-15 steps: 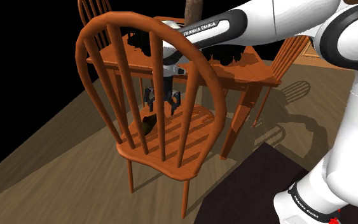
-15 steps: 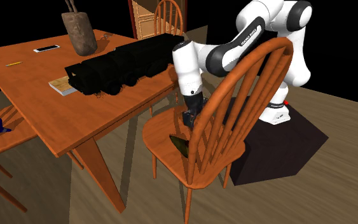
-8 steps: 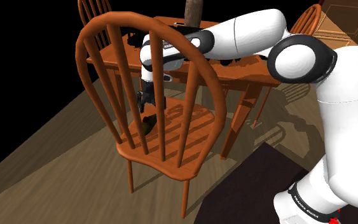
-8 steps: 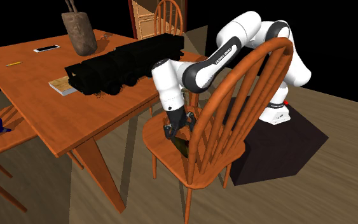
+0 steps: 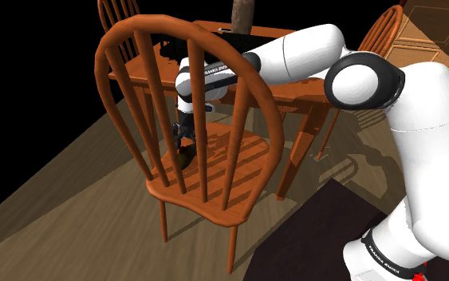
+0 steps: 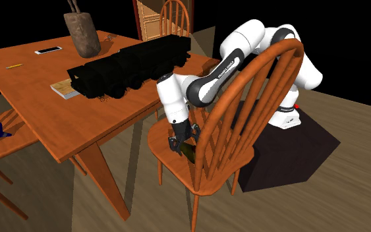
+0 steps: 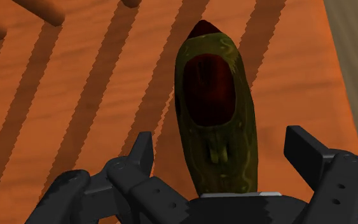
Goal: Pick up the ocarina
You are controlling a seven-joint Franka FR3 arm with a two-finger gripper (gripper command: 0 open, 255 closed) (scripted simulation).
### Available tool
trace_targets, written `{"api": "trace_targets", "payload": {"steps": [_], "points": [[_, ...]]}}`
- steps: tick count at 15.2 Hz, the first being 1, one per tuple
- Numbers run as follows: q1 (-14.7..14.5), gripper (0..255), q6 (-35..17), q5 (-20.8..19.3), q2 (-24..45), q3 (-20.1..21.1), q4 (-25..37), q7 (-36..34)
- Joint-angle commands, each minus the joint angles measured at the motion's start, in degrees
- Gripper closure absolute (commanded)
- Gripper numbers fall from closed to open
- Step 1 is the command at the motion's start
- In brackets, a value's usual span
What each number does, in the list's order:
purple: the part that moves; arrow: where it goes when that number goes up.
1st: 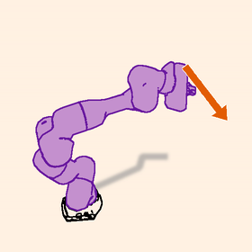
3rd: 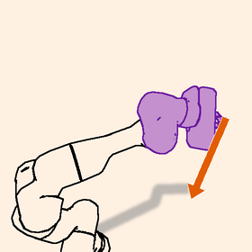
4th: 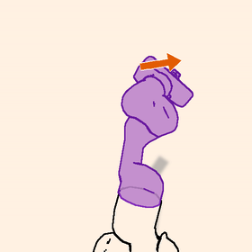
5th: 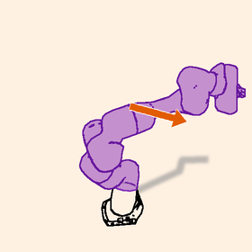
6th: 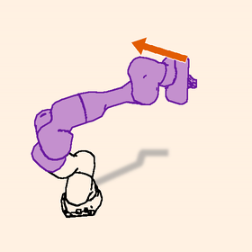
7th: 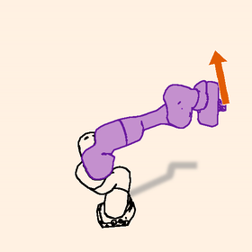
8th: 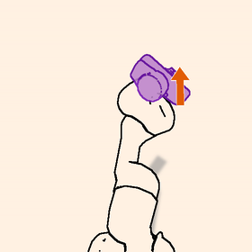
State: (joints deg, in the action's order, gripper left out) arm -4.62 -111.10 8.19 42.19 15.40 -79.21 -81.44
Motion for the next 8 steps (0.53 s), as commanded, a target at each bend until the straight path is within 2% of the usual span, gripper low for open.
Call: {"api": "trace_targets", "payload": {"steps": [1, 2, 8], "points": [[-0.1, 0, -0.4, 0.0, 0.4, 0.0, 0.0, 0.1], [-0.1, 255, -0.4, 0.0, 0.3, 0.0, 0.0, 0.0], [0.0, 255, -0.3, 0.0, 0.3, 0.0, 0.0, 0.1]]}}
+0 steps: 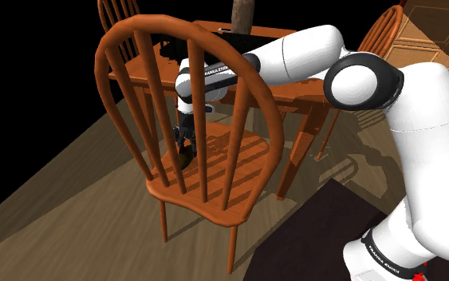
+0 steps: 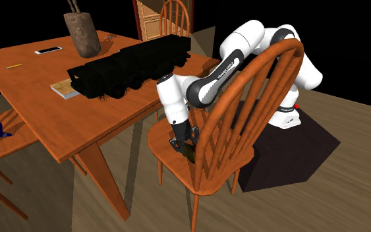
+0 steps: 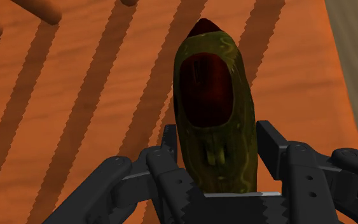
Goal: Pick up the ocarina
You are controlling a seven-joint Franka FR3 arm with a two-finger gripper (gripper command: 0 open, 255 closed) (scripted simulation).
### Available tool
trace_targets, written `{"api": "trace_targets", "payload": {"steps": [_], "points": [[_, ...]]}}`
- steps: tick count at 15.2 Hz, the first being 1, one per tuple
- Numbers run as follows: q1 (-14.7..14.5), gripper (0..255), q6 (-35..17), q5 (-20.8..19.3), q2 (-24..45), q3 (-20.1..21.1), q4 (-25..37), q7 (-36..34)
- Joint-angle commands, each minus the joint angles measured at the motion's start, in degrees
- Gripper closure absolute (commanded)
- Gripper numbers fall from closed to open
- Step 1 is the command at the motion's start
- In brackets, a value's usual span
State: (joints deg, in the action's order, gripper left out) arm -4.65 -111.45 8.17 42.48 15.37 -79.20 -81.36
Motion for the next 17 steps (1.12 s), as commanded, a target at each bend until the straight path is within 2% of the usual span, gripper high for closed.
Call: {"api": "trace_targets", "payload": {"steps": [1, 17], "points": [[0.0, 255, 0.0, 0.0, 0.0, 0.0, 0.0, 0.0], [0.3, 255, 7.8, 0.3, -4.2, 0.5, 3.9, -1.8]]}}
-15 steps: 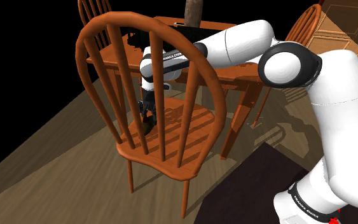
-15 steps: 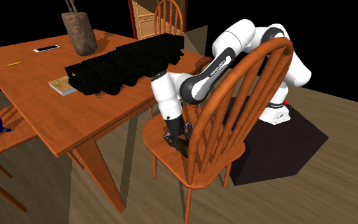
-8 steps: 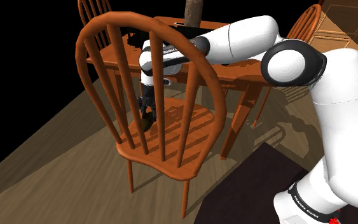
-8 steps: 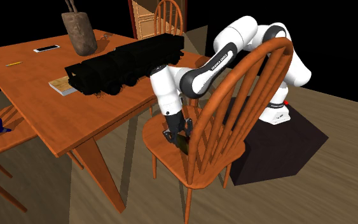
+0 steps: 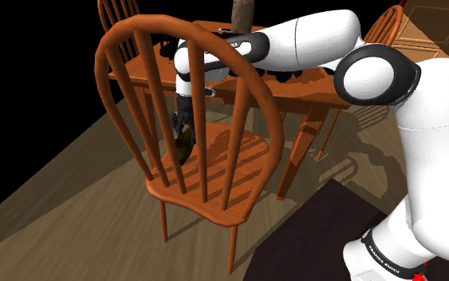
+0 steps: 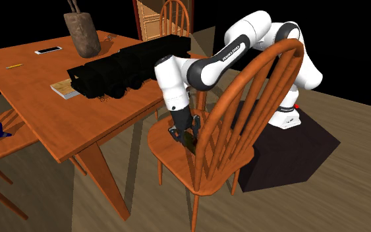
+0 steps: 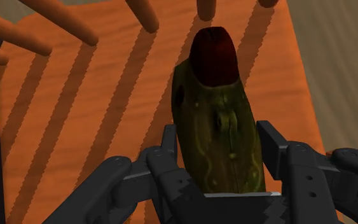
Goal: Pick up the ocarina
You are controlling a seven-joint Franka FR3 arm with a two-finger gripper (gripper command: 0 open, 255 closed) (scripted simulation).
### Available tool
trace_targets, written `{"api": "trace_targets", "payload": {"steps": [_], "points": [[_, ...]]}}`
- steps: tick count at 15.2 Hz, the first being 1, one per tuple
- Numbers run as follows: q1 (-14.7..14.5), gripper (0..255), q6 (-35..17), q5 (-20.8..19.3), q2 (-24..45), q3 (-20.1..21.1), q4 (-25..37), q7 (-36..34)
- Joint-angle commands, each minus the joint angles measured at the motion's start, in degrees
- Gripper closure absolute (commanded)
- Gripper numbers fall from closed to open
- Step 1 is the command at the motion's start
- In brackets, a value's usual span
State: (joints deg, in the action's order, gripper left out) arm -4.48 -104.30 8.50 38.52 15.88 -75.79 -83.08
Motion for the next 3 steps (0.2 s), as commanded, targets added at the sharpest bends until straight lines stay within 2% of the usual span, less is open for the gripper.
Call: {"api": "trace_targets", "payload": {"steps": [1, 3], "points": [[0.1, 255, 1.3, 0.0, -0.4, 0.0, 0.9, -0.2], [0.1, 255, 1.4, 0.0, -0.5, 0.0, 0.9, -0.2]]}}
